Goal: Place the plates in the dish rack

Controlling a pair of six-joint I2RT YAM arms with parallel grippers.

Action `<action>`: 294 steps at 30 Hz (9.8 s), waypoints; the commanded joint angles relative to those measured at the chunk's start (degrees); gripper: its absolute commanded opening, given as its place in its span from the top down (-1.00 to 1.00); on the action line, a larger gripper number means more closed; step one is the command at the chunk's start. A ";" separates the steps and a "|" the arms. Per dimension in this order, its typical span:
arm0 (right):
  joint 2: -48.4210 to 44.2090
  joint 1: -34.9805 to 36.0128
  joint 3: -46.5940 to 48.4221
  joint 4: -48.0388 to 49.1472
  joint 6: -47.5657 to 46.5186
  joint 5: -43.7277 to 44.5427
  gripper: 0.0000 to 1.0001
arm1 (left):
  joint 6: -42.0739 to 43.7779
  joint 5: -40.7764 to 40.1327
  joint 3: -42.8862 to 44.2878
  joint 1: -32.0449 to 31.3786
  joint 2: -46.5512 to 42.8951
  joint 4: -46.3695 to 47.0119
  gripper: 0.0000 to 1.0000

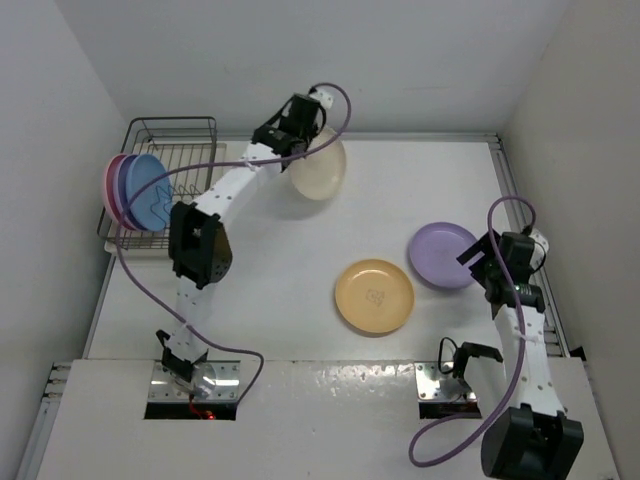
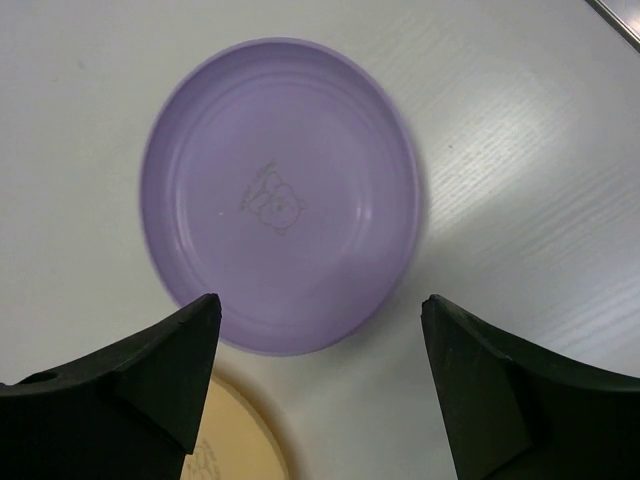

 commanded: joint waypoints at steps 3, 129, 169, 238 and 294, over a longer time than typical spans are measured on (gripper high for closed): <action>-2.87 6.35 5.49 0.65 -3.44 -0.19 -0.59 | 25.98 -31.59 -8.37 3.70 -21.12 16.86 1.00; -5.07 26.06 1.80 -17.46 10.98 22.66 -0.95 | 1.33 26.67 -25.55 -13.27 -10.00 -13.23 1.00; 12.77 28.43 22.11 -12.44 5.44 19.93 -0.83 | 41.68 -48.84 -52.52 19.35 -34.88 51.46 1.00; 30.28 28.32 9.89 18.83 0.07 2.35 0.99 | 12.33 33.33 -35.82 13.57 -42.63 -18.94 -0.95; 25.17 59.54 11.65 27.46 -6.08 12.20 -0.65 | 7.57 -25.54 -42.14 24.80 -44.91 7.92 1.00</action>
